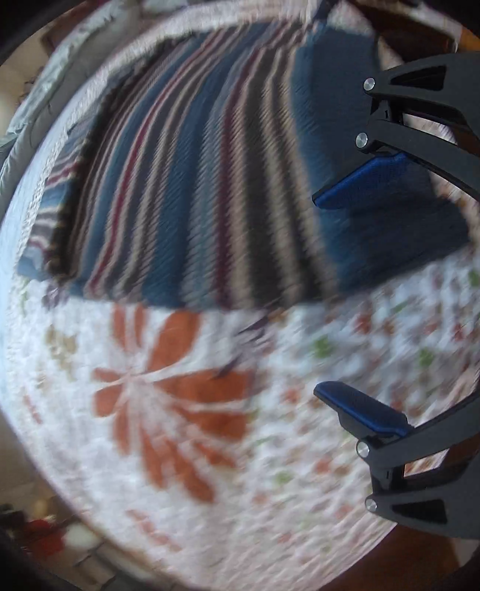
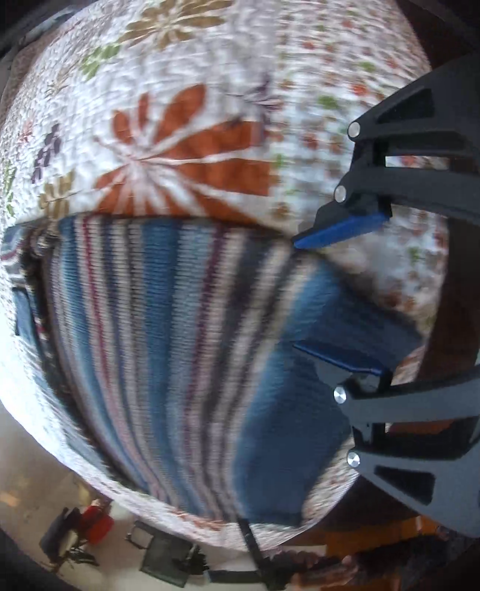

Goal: Fold small clothes
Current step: 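Grasp the ribbed hem with both grippers, one at each end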

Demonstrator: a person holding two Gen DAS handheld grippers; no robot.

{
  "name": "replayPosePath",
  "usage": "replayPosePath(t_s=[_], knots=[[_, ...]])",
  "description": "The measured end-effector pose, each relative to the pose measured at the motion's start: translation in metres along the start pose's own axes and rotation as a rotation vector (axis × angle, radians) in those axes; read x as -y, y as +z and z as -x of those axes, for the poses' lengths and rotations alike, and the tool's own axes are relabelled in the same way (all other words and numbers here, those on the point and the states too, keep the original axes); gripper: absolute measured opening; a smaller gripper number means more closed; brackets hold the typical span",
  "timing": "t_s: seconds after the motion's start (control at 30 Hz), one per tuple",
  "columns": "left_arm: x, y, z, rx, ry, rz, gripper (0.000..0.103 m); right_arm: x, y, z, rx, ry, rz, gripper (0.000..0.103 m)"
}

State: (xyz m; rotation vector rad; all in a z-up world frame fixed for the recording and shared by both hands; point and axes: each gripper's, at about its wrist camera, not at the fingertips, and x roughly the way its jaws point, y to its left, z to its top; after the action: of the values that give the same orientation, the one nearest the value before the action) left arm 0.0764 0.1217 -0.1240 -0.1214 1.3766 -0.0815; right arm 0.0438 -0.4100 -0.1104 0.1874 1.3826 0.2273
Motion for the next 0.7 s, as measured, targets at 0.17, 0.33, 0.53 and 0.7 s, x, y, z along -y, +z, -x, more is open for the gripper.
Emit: replayPosePath(t_s=[0.17,0.33,0.53,0.7], knots=[[0.014,-0.025,-0.003,-0.047,-0.095,0.028,0.095,0.001,-0.026,0.004,0.0,0.027,-0.026,0.057],[0.033,-0.049,-0.008,-0.082,-0.108,0.004,0.095,0.013,-0.048,0.002,-0.02,0.07,-0.071,0.06],[0.046,-0.052,-0.006,-0.079,-0.124,-0.008,0.066,0.004,-0.059,-0.006,-0.022,0.087,-0.057,0.055],[0.045,-0.039,-0.012,-0.072,-0.13,0.052,0.02,-0.008,-0.06,-0.011,-0.058,0.192,-0.049,0.016]])
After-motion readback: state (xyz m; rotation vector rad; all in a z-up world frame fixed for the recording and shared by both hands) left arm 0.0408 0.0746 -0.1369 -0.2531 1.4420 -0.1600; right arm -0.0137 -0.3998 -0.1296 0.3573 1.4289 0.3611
